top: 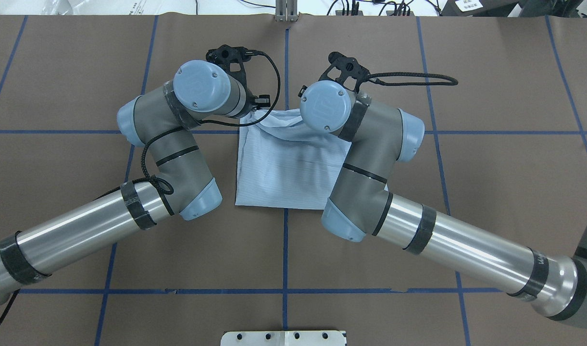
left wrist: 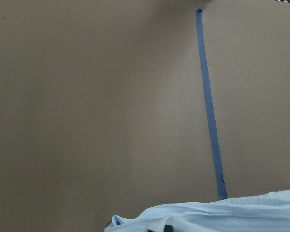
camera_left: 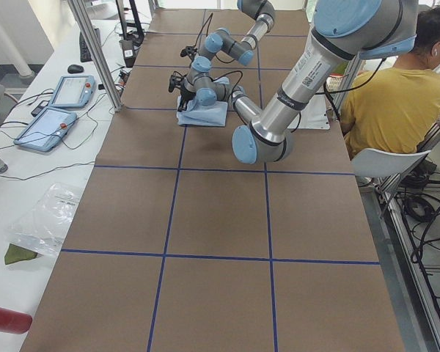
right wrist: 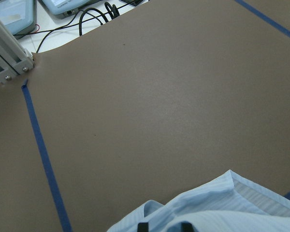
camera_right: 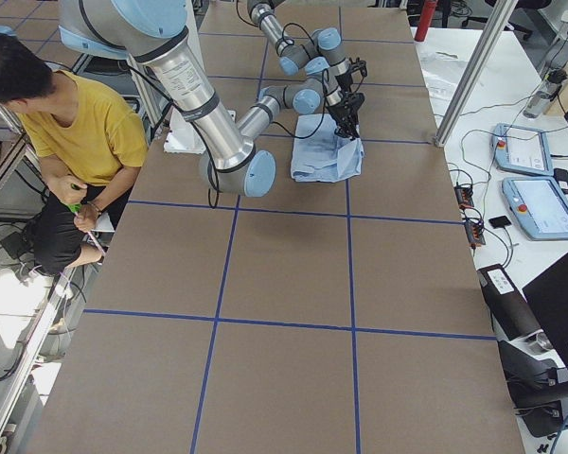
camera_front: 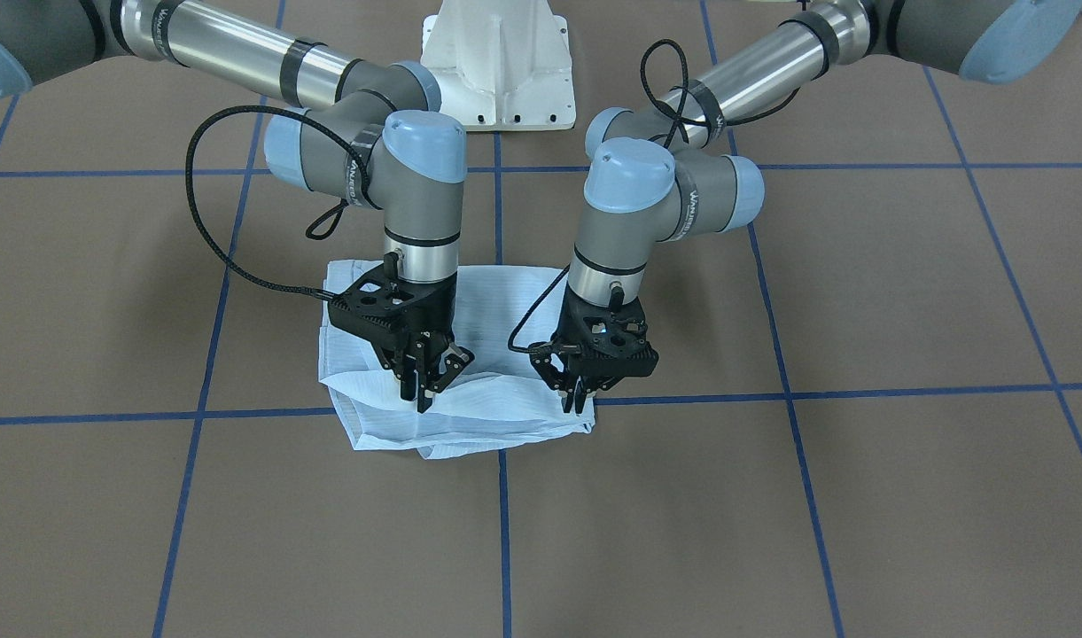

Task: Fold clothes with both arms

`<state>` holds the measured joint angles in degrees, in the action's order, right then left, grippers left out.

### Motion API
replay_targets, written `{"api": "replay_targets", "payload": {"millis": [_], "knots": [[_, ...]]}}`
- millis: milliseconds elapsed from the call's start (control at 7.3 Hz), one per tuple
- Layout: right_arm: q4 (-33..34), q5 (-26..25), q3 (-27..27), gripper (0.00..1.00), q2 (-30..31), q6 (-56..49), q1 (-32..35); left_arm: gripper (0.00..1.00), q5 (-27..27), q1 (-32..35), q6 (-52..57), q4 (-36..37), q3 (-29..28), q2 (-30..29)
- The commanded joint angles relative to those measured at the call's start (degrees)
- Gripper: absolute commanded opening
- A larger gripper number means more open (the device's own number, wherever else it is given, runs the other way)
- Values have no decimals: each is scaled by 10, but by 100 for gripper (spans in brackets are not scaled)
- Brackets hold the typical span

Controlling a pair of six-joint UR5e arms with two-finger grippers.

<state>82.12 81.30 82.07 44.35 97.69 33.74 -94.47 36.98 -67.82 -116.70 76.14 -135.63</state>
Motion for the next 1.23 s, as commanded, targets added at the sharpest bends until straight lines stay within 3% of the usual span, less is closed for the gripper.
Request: {"api": "replay_targets", "payload": {"millis": [0,137,411,822,1095], "knots": [[12,107,2,100,-6,-51,46,100,-22,19,99,5,56,40],[37,147,7,100,-8,-86,70,100,-68,47,162,8,110,88],[107,244,48,100,7,-212,136,100,-92,73,258,60,221,166],[221,393,200,100,141,-544,303,100,-110,105,373,231,404,236],[251,435,219,100,252,-829,424,100,-186,195,517,242,457,329]]}}
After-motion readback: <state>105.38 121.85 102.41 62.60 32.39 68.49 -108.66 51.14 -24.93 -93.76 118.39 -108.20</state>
